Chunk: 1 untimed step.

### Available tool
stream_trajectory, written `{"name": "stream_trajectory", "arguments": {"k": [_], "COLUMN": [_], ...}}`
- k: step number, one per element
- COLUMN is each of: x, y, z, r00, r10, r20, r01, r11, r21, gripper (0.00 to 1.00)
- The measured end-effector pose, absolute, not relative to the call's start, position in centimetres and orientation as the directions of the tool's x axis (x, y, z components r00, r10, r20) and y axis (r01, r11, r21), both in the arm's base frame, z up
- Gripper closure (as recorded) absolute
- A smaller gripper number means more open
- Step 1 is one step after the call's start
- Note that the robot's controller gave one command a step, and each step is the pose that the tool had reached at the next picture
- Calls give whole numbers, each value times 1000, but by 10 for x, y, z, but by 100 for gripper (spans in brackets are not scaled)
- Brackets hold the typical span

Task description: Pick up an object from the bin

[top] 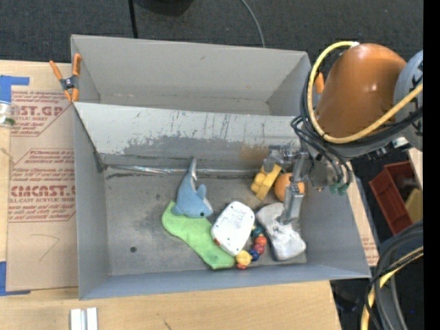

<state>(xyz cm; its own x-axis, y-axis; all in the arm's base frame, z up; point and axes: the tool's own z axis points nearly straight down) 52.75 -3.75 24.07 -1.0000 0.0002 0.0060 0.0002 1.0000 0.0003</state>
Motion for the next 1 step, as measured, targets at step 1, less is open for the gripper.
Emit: {"name": "stream_trajectory", "arguments": {"k": [1], "x": [529], "y": [-37], "z": [245], "r00": [-1000], "r10": [0], "r20": [-2], "r01": [0], "r11": [1000], "r21": [0], "gripper": [0]}}
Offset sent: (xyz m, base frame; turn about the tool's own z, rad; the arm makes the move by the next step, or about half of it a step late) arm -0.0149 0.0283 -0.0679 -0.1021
